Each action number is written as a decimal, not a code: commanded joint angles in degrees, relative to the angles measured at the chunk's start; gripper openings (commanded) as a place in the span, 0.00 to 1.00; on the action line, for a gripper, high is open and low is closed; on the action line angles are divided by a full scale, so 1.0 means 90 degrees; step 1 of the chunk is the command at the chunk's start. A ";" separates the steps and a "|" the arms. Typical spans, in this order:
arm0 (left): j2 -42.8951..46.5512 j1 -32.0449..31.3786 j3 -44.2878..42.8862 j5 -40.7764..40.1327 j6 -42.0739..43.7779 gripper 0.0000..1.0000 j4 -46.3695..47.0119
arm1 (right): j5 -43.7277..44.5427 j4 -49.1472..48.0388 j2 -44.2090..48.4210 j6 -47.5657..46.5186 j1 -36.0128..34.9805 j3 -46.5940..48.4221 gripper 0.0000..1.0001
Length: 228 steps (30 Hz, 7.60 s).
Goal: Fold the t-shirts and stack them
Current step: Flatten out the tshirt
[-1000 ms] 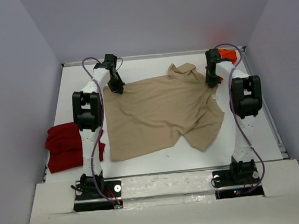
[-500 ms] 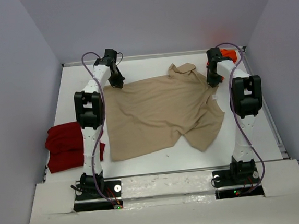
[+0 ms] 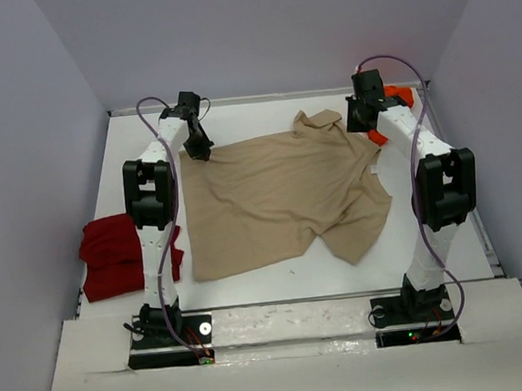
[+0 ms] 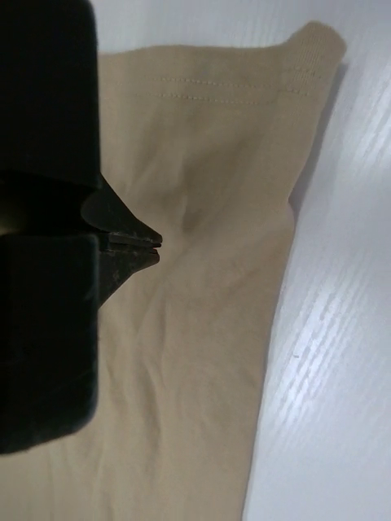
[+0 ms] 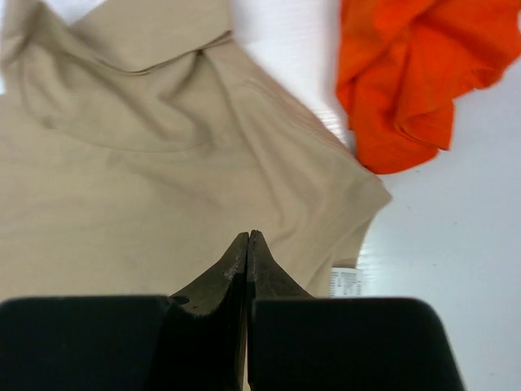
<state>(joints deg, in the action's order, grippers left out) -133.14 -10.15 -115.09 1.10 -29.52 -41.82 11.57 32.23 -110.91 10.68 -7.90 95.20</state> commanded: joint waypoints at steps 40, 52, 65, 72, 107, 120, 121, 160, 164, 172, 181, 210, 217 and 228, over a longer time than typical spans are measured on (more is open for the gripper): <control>0.1631 -0.0268 0.1129 -0.0805 0.0486 0.00 0.0351 | 0.0345 -0.0124 0.1230 -0.0366 -0.1710 -0.0304 0.00; 0.0361 -0.0249 0.0044 -0.1207 0.0516 0.00 -0.0333 | 0.0277 -0.0114 0.1406 -0.0386 -0.1769 -0.0324 0.00; -0.0519 -0.0073 -0.0747 -0.1080 0.0497 0.00 -0.0685 | 0.0267 -0.0085 0.1318 -0.0376 -0.1886 -0.0265 0.00; -0.0870 0.0405 -0.1079 -0.0895 0.0419 0.00 -0.0880 | 0.0247 -0.0065 0.1328 -0.0386 -0.1886 -0.0207 0.00; 0.1013 -0.0483 -0.1393 -0.1596 0.0809 0.00 -0.0675 | -0.0562 0.0550 0.3562 0.1732 -0.2276 -0.3056 0.75; 0.3074 -0.1577 0.1194 -0.1685 0.0536 0.00 -0.0226 | -0.1667 0.0735 0.6796 0.3940 -0.2628 -0.6026 0.72; 0.3200 -0.1664 0.1331 -0.1675 0.0526 0.00 -0.0178 | -0.1686 0.0755 0.6854 0.4037 -0.2628 -0.6220 0.72; 0.4266 -0.1997 0.2914 -0.1285 0.0848 0.00 0.0516 | 0.0978 -0.0604 0.4267 0.5316 -0.4190 -0.6164 0.00; 0.4198 -0.2007 0.3099 -0.1236 0.0819 0.00 0.0575 | 0.1564 0.0041 0.4510 0.6329 -0.4668 -0.6163 0.00; 0.4325 -0.2056 0.3168 -0.1294 0.0780 0.00 0.0546 | 0.2921 0.0940 0.5165 0.7943 -0.5663 -0.6028 0.00; 0.4520 -0.2124 0.3451 -0.1285 0.0741 0.00 0.0545 | 0.3743 0.3446 0.5068 0.9360 -0.5919 -0.5109 0.00; 0.4295 -0.2329 0.3062 -0.1343 0.0819 0.00 0.0370 | 0.3655 0.4446 0.4199 1.0589 -0.7871 -0.4221 0.23; 0.4227 -0.2339 0.3022 -0.1334 0.0858 0.00 0.0360 | 0.3841 0.5616 0.3633 1.1595 -0.8087 -0.3888 0.87; 0.4169 -0.2339 0.3100 -0.1187 0.0858 0.00 0.0487 | 0.3922 0.4549 0.4823 0.8751 -0.6580 -0.4258 0.00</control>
<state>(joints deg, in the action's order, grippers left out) -95.42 -30.81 -85.93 -10.20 -22.52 -37.93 44.86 74.61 -72.01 108.92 -77.49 58.06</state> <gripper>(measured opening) 0.014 0.109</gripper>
